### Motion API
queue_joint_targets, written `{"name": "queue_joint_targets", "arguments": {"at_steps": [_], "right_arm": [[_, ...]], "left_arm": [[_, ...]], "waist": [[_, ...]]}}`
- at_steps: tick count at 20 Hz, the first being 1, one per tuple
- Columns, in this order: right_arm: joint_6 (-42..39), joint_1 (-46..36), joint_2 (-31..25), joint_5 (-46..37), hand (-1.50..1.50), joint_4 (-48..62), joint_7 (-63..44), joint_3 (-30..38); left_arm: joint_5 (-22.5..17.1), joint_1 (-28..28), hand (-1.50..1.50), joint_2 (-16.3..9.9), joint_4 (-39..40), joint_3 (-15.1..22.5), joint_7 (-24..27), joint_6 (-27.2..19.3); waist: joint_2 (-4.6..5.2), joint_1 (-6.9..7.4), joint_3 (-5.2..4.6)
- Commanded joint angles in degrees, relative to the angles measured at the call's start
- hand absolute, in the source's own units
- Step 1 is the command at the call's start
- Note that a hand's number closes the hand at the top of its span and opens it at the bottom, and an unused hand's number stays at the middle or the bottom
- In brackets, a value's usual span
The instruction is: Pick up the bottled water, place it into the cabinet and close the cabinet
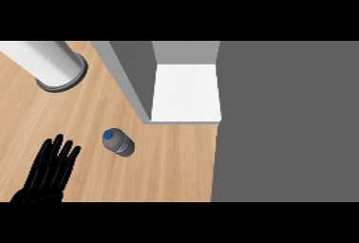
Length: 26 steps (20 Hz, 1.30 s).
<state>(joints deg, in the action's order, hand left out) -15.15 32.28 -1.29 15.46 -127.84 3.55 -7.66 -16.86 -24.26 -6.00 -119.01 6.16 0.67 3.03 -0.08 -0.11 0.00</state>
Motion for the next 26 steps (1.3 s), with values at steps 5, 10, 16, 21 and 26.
{"name": "queue_joint_targets", "arguments": {"at_steps": [5, 10, 16, 21, 26], "right_arm": [[-3.10, 0.17, -0.70, 0.39, -1.50, 4.99, 4.90, 1.87], [-1.35, -3.58, -1.88, 4.31, -1.50, 1.25, -1.27, 4.10], [-4.41, 5.52, -2.15, 3.01, -1.50, -1.15, 3.75, 2.26], [-3.57, 5.54, -1.25, 0.08, -1.50, -2.10, 2.74, -0.21], [-4.43, 3.16, -1.44, 1.73, -1.50, 1.04, 3.90, 1.57]], "left_arm": [[-0.10, 7.39, -1.50, -1.30, 12.40, -6.35, 4.60, 3.15], [0.83, 11.57, -1.50, -3.17, 18.94, -9.49, 5.72, 4.86], [3.53, 15.91, -1.50, -2.68, 33.51, -10.84, 13.14, 7.35], [-0.83, 22.45, -1.50, -5.94, 41.35, -15.35, 9.89, 10.80], [5.26, 26.25, -1.50, -0.73, 56.16, -13.16, 20.36, 8.58]], "waist": [[0.06, -0.18, 0.00], [0.10, -0.05, 0.00], [0.05, -0.42, -0.02], [0.08, -0.48, -0.03], [0.17, -0.56, -0.04]]}}
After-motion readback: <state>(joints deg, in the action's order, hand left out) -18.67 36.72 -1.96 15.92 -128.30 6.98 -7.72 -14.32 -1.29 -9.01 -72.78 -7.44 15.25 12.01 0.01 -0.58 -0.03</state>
